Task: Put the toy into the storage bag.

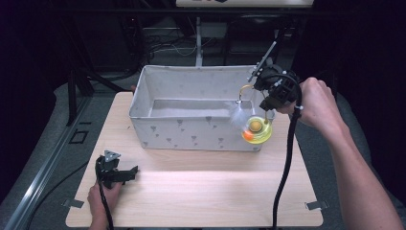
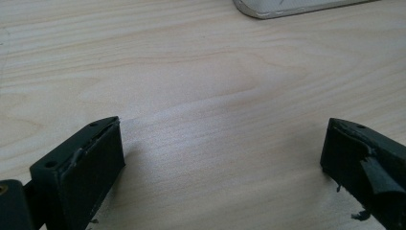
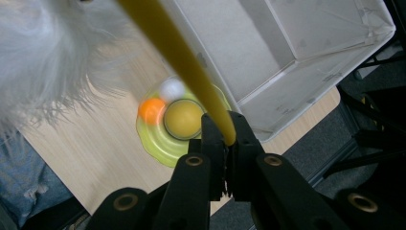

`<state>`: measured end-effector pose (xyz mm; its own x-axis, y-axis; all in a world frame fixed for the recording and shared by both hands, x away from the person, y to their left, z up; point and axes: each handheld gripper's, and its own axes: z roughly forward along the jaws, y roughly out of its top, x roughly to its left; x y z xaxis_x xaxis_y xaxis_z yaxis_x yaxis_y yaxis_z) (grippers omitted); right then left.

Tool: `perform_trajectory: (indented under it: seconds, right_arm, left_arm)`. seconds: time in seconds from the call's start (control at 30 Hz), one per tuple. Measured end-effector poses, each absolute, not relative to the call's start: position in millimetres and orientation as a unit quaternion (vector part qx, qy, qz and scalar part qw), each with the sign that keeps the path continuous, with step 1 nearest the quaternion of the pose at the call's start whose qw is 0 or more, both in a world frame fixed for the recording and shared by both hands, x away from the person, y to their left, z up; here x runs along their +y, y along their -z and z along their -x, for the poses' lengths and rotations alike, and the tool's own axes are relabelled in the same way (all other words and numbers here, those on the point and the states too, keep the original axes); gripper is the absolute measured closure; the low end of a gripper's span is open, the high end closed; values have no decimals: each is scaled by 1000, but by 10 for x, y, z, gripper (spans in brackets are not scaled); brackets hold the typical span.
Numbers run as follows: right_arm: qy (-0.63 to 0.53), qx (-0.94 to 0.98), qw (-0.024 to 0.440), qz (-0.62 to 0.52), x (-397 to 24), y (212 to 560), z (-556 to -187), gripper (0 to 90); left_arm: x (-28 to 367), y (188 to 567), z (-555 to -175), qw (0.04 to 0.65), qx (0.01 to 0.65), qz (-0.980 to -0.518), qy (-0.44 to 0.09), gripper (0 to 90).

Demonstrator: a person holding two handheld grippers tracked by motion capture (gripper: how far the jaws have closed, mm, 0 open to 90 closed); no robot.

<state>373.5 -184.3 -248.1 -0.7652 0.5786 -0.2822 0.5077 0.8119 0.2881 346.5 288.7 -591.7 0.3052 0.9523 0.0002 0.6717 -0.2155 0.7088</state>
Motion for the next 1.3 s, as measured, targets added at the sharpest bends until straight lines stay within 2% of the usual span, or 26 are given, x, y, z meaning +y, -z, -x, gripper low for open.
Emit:
perform_trajectory:
  seconds: [0.8, 1.3]
  right_arm:
    - [-104, 922, 193, -319, -1906, 2138, -3993, 878]
    - [-101, 916, 203, -332, -1894, 2048, -4184, 878]
  left_arm:
    - [2887, 5917, -3466, 310, 544, -746, -226, 10]
    - [2886, 5916, -3465, 310, 545, -746, -226, 10]
